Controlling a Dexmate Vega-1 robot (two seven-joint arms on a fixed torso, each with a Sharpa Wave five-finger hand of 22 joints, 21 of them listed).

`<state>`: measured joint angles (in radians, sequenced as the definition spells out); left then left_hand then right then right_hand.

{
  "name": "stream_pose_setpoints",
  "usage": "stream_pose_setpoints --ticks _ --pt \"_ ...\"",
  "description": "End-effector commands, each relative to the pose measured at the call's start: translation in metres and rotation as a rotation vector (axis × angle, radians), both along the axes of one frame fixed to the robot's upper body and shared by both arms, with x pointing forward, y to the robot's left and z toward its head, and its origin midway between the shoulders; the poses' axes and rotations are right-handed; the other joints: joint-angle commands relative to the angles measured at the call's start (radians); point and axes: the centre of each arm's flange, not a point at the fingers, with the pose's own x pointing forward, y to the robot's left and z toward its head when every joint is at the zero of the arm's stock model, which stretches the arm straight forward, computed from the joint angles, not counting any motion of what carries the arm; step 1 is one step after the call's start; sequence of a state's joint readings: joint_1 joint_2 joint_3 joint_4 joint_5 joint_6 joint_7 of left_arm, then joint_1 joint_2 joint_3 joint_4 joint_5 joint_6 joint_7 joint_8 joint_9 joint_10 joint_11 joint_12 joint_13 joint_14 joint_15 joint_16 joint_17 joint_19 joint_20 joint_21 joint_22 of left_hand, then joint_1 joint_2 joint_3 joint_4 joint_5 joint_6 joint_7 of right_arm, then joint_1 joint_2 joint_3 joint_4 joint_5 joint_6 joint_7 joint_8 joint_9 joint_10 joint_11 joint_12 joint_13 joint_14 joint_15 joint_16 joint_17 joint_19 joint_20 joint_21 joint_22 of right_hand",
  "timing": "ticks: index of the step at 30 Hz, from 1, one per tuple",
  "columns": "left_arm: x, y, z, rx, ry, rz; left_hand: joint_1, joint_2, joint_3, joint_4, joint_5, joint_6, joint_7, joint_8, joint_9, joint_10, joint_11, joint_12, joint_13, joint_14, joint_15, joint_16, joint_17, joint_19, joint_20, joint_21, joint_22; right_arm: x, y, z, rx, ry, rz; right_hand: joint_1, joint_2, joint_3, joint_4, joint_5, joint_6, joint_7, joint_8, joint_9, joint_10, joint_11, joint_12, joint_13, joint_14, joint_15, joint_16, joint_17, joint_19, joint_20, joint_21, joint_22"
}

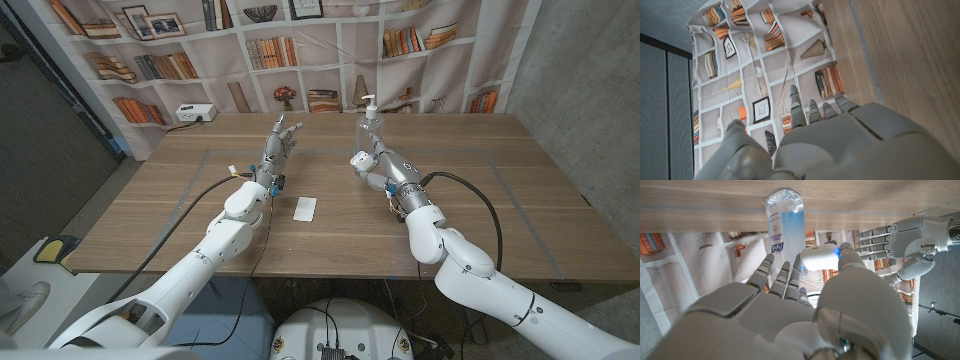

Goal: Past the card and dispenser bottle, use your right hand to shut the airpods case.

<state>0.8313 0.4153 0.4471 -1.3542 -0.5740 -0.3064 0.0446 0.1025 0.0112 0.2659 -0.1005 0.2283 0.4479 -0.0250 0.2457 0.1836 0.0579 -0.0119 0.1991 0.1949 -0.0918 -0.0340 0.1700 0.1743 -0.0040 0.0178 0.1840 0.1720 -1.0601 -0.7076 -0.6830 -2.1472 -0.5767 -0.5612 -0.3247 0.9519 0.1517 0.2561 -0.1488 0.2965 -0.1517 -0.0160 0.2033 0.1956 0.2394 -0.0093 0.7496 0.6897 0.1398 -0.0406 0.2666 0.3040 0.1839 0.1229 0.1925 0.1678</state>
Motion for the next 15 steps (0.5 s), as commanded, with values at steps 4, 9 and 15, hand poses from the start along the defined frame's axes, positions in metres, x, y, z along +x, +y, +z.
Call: stream_pose_setpoints --ticks 4,9,15 --pt "-0.0058 -0.0044 0.0023 0.029 -0.006 -0.017 0.004 0.017 0.004 -0.002 0.000 0.044 0.035 0.010 0.001 -0.007 -0.003 0.003 0.002 -0.010 0.001 0.009 0.003 -0.008 0.000 0.004 0.004 -0.0062 0.0028 0.0081 0.002 -0.049 0.000 0.017 0.011 0.014 0.006 0.013 0.011 -0.001 0.005 0.002 0.134 -0.123 0.048 0.003 0.012 -0.047 0.004 0.005 0.007 -0.003 0.003 0.001" --pt "-0.0075 -0.0054 0.0015 0.050 -0.008 -0.005 0.004 0.021 0.005 -0.001 -0.001 0.043 0.039 0.004 0.000 -0.005 -0.005 0.005 0.002 -0.009 0.002 0.010 0.003 -0.010 0.001 0.004 0.004 -0.0069 0.0033 0.0097 0.004 -0.057 -0.002 0.018 0.010 0.014 0.006 0.015 0.016 -0.001 0.004 0.002 0.135 -0.122 0.050 0.002 0.014 -0.045 0.004 0.006 0.008 -0.002 0.002 0.001" --pt "-0.0131 -0.0112 0.0047 0.124 -0.034 0.033 0.004 0.024 0.005 -0.001 -0.001 0.046 0.036 0.000 0.000 0.003 -0.006 0.010 0.002 -0.007 0.002 0.011 0.003 -0.009 0.002 0.005 0.004 -0.0080 0.0046 0.0115 0.005 -0.071 0.000 0.018 0.009 0.015 0.007 0.018 0.021 -0.003 0.004 0.002 0.134 -0.119 0.052 0.001 0.013 -0.048 0.002 0.006 0.009 0.000 0.001 0.001"
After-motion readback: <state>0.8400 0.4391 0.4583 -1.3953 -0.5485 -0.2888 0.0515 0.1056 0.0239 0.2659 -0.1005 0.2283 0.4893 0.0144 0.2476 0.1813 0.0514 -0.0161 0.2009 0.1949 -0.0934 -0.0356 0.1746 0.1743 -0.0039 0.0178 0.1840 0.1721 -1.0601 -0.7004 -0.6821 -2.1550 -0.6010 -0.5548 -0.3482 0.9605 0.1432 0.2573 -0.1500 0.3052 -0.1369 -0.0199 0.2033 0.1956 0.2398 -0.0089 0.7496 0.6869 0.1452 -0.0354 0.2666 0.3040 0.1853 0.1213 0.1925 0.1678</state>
